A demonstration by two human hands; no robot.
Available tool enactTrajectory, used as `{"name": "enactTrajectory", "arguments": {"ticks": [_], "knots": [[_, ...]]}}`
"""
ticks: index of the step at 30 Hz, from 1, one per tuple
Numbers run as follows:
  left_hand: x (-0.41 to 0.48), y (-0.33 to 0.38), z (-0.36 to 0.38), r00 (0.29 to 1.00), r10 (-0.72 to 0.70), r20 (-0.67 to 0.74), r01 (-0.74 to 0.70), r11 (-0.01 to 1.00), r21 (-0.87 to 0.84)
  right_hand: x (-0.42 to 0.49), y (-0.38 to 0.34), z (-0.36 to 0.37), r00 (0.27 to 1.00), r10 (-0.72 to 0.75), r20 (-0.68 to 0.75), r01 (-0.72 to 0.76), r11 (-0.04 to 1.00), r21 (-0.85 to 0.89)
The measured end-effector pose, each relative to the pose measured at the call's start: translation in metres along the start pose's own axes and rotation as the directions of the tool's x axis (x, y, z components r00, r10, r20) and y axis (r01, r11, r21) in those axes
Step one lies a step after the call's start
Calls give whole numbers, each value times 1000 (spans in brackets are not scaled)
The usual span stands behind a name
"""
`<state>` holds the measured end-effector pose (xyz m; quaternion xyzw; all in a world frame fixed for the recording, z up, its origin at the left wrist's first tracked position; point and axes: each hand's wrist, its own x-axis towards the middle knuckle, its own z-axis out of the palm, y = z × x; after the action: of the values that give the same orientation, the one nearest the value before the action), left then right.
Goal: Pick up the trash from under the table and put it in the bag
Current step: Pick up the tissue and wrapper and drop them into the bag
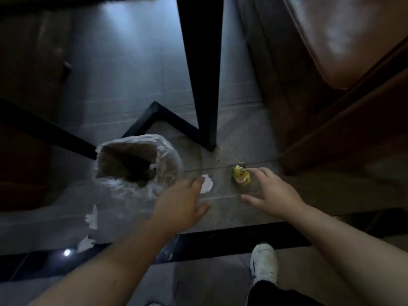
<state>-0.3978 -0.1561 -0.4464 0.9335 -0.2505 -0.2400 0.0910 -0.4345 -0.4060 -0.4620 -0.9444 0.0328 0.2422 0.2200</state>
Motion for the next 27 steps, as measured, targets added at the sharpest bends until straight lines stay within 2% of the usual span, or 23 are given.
{"name": "enactTrajectory", "arguments": {"ticks": [5, 10, 16, 21, 25, 27], "knots": [[70, -22, 103, 997, 3, 81, -7, 999, 47, 54, 62, 82, 997, 70, 28, -71, 996, 48], [133, -64, 191, 972, -191, 136, 188, 981, 38, 95, 108, 137, 994, 103, 21, -104, 991, 85], [164, -101, 248, 948, -296, 117, 296, 955, 21, 119, 137, 162, 993, 116, 21, -118, 985, 129], [179, -103, 270, 963, -249, 103, 250, 968, 7, 134, 144, 165, 990, 143, 15, -143, 983, 119], [195, -100, 278, 969, -202, 141, 201, 979, 17, 147, 142, 163, 994, 112, -6, -111, 987, 114], [197, -99, 277, 972, -191, 138, 196, 980, -29, 154, 140, 163, 995, 101, -26, -97, 988, 123]]}}
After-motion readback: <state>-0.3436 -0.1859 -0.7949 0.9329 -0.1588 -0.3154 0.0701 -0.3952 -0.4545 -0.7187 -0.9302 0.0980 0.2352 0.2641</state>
